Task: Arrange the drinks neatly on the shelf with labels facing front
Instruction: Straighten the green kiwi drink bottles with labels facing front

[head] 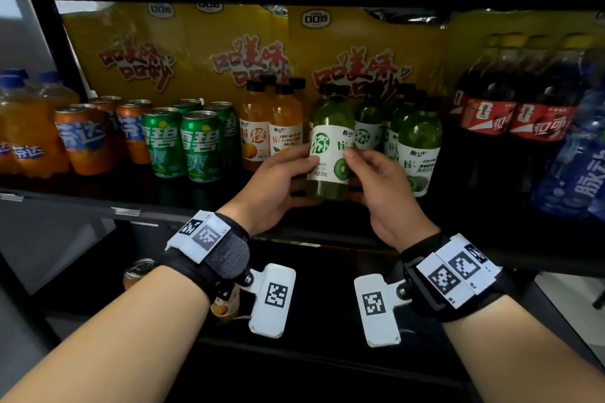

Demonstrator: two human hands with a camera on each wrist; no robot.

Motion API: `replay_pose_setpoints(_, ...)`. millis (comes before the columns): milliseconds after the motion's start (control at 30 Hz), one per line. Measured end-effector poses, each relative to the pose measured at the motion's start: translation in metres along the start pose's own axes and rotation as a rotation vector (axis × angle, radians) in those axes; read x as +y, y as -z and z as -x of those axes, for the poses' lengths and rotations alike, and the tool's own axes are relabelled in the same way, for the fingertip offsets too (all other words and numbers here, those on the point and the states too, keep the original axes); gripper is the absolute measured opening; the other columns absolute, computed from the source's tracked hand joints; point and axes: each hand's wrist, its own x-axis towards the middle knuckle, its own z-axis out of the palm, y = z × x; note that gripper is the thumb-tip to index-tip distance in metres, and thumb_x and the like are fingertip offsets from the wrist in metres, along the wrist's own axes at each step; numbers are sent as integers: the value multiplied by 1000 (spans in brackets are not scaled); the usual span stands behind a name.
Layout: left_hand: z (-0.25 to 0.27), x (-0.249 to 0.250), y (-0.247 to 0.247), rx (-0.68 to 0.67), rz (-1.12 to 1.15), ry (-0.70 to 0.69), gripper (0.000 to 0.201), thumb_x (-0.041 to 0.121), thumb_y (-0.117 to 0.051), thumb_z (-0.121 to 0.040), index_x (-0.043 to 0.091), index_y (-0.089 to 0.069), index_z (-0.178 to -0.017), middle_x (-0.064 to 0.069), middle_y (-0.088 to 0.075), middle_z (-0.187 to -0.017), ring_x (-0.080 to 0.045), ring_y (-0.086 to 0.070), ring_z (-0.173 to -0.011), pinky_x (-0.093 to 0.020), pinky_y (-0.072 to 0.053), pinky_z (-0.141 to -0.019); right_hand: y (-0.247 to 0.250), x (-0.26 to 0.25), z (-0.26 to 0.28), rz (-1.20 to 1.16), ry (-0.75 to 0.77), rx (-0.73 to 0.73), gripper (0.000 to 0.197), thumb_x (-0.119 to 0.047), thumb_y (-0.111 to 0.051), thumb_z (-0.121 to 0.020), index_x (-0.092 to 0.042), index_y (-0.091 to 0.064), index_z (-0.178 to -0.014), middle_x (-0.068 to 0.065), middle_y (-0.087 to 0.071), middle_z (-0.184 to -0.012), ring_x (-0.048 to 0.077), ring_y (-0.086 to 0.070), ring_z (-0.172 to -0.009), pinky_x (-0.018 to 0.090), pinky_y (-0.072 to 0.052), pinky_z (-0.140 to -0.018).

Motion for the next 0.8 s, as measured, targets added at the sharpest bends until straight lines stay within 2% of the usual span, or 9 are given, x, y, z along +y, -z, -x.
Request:
replay_pose_setpoints(100, -1, -2, -1, 21, -19, -18, 29, 18, -60, -101, 20, -68, -129, -6, -75, -121, -26, -71, -113, -45, -62, -88, 1, 0, 0, 23, -12, -41, 37, -18, -76, -92, -6, -67, -125, 8, -77, -113, 17, -75, -102, 32, -61, -88)
replay_pose_setpoints(200, -1, -2, 0, 34, -14, -3, 30, 18, -61, -101, 19, -67, -130, -6, -74, -122, -28, -71, -114, -47, -61, -90, 2, 0, 1, 44, -11, -58, 38, -12, -78, -89, -8, -69, -126, 9, -76, -116, 20, -74, -107, 37, -59, -96)
replay_pose_setpoints(300, -2, 0, 1, 27, 14, 15, 32, 17, -56, -102, 21, -66, -132, -7, -74, -123, -30, -69, -116, -48, -60, -93, 1, -1, 3, 13, -4, -60, 39, -8, -76, -90, -5, -68, -128, 11, -76, -117, 20, -74, -107, 36, -60, -96)
replay_pose_setpoints(367, -2, 1, 2, 34, 30, 20, 37, 14, -54, -102, 22, -64, -137, -7, -74, -124, -31, -70, -116, -47, -60, -91, 2, -1, 3, -10, 4, -45, 38, -6, -74, -92, -2, -66, -129, 14, -75, -118, 23, -74, -108, 37, -60, -95)
replay_pose_setpoints(500, -1, -1, 4, 45, 62, -20, 47, 5, -60, -99, 26, -61, -140, -7, -73, -125, -31, -71, -113, -50, -61, -88, 4, -2, 2, -14, 8, -23, 36, -9, -75, -92, -2, -67, -126, 14, -76, -116, 23, -74, -108, 40, -59, -98)
replay_pose_setpoints(600, -2, -3, 5, 39, 59, -47, 52, 3, -65, -96, 28, -59, -142, -5, -75, -122, -28, -72, -111, -51, -61, -88, 3, -1, 4, -2, 27, -36, 35, -13, -78, -89, -5, -70, -122, 11, -78, -113, 21, -75, -106, 37, -59, -96)
replay_pose_setpoints(700, -2, -3, 3, 40, 30, -29, 44, 10, -67, -96, 22, -62, -138, -4, -74, -124, -24, -71, -115, -50, -59, -92, 3, 0, 3, -12, 47, -47, 27, -14, -78, -90, -8, -73, -116, 9, -79, -109, 21, -75, -105, 33, -60, -92)
replay_pose_setpoints(800, -1, 0, 2, 10, 10, 13, 28, 16, -64, -97, 17, -72, -124, -5, -75, -121, -21, -72, -111, -40, -61, -86, 3, 2, 3, -6, 73, -43, 20, -14, -76, -91, -10, -75, -111, 7, -80, -107, 19, -76, -104, 30, -61, -88)
